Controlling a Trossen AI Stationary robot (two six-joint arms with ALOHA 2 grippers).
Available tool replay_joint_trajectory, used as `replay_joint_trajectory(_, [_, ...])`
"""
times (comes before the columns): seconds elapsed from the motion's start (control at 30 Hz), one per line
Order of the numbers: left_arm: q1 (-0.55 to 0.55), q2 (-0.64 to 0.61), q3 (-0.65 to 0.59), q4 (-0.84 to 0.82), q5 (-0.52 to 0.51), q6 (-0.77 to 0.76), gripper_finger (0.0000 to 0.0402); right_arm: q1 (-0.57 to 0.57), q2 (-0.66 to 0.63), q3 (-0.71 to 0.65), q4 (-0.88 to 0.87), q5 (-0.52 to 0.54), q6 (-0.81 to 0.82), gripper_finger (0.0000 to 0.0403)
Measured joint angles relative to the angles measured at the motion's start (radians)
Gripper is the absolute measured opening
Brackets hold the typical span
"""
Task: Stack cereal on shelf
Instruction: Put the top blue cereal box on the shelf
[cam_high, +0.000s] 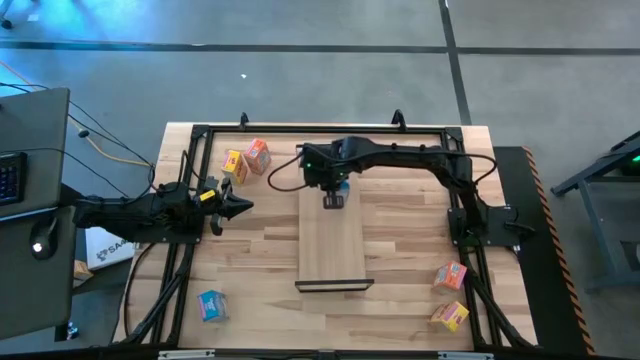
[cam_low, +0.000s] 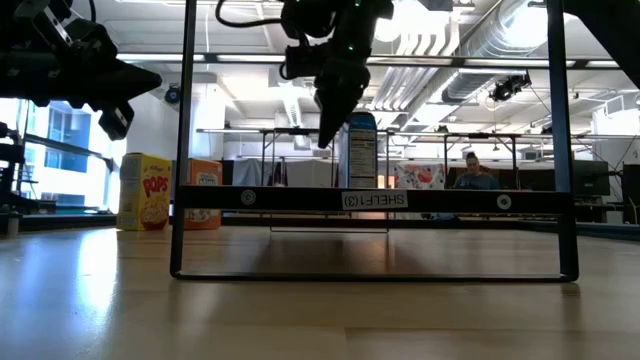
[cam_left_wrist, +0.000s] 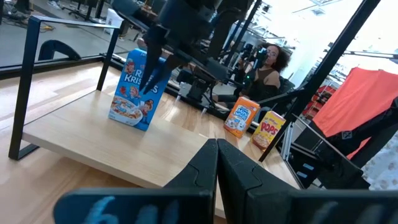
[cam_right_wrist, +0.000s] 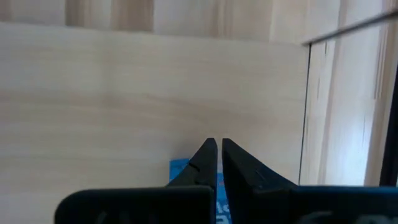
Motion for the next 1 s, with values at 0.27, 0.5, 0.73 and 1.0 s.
replay_joint_trajectory(0.27, [0.0,0.0,0.0,0.0,0.0,0.0,0.0001,-0.015,0.016,-0.001,-0.044,0.003,0.006,0.0])
replay_joint_trajectory(0.5, [0.0,0.0,0.0,0.0,0.0,0.0,0.0001,-0.011,0.05,-0.002,-0.008,-0.03,0.035,0.0])
replay_joint_trajectory(0.73, [0.0,0.0,0.0,0.0,0.0,0.0,0.0001,0.003,0.126,-0.002,0.041,-0.026,0.074,0.0])
replay_joint_trajectory(1.0, [0.0,0.0,0.0,0.0,0.0,0.0,0.0001,0.002,0.146,-0.002,0.037,0.031,0.038,0.0])
